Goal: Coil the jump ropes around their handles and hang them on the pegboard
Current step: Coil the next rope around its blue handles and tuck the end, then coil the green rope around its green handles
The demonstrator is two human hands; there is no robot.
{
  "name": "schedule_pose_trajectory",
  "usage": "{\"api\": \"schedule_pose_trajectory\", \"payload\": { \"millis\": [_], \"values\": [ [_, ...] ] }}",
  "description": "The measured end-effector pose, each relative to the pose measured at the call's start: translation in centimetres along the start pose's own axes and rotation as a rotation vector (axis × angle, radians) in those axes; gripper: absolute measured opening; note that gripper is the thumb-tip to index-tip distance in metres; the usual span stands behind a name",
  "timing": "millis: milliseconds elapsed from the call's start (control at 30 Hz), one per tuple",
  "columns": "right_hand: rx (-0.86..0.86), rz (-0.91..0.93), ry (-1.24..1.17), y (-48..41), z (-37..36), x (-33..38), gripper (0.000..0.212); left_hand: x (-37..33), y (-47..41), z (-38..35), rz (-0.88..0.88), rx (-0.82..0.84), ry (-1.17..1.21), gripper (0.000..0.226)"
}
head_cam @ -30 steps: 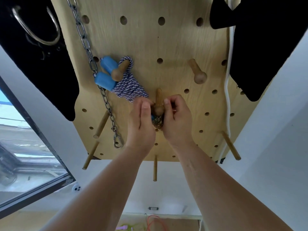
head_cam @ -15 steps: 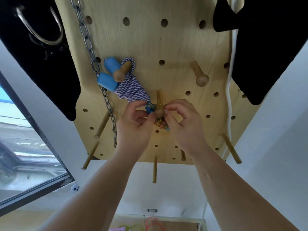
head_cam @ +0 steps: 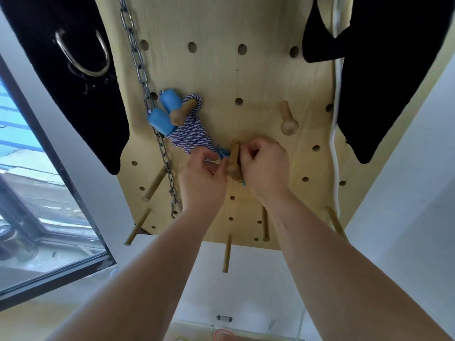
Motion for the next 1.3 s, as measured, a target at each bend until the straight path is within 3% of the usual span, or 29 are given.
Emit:
{"api": "schedule_pose_trajectory", "payload": {
  "millis": [333, 567, 767, 933, 1133, 1300],
  "values": [
    [0.038, -0.011, -0.141, 3.6, 1.4, -1.7, 0.008, 0.1, 3.0, 1.1, -0.002, 0.029, -0.180, 0.018],
    [0.097, 0.047, -0.336, 10.7, 1.9, -2.7, 0.002, 4.8, 10.2, 6.6, 0.140, -0.020, -0.235, 0.018],
    [0.358, 0.051, -0.397, 18.8, -2.5, -2.9, 0.008, 11.1, 17.3, 11.8, 0.353, 0.006, -0.357, 0.013],
    [0.702, -0.074, -0.245, 26.1, -10.0, -3.7, 0.010, 15.8, 21.5, 18.7, 0.520, -0.002, -0.391, 0.012],
    [1.126, -0.113, -0.081, 37.5, -20.0, -1.2, 0.011, 22.1, 27.2, 32.5, 0.693, -0.059, -0.423, 0.014],
    [1.296, -0.218, -0.019, 48.5, -27.4, 4.0, 0.016, 28.2, 32.7, 46.7, 0.848, -0.073, -0.479, 0.014]
  ]
}}
Point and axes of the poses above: each hand's wrist, its own y-axis away from the middle knuckle, its own z-axis out of the back of the hand, x = y × z, the point moved 8 cm from there along -y, towards the middle knuckle, and after that the axes turned 3 degrees about -z, right-handed, at the moved point
